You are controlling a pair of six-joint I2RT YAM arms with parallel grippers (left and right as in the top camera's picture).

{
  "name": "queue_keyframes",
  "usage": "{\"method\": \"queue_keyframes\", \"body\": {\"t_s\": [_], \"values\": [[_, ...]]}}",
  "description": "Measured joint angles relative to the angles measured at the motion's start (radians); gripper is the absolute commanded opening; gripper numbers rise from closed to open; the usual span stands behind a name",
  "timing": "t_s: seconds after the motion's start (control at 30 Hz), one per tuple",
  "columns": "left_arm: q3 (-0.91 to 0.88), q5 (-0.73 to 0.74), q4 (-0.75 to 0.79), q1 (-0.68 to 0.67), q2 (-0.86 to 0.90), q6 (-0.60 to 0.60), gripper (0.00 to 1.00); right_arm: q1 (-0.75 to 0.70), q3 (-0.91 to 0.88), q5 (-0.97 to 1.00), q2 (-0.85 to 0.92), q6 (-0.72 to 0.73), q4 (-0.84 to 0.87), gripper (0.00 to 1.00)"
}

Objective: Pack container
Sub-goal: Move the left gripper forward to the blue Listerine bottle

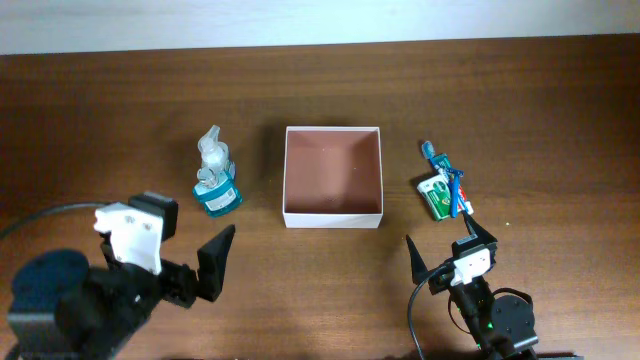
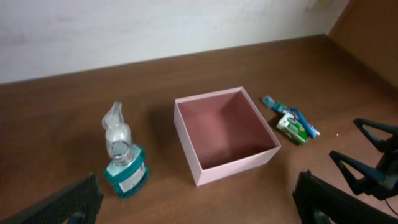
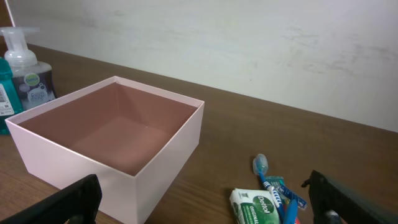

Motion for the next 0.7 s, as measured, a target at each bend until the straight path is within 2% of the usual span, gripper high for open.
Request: {"method": "queue_keyframes", "body": {"t_s": [0.33, 0.5, 0.7], "values": [[0.015, -0.020, -0.029, 0.000, 0.088, -0.004, 0.99, 0.000, 0.000, 0.000, 0.000, 0.000, 0.000, 0.99], [0.017, -0.132, -0.056, 0.000, 0.165, -0.068, 0.99, 0.000, 0.000, 0.000, 0.000, 0.001, 0.000, 0.99], [0.017, -0.199, -0.058, 0.000, 0.330, -0.100, 0.99, 0.000, 0.000, 0.000, 0.000, 0.000, 0.000, 0.99]]}}
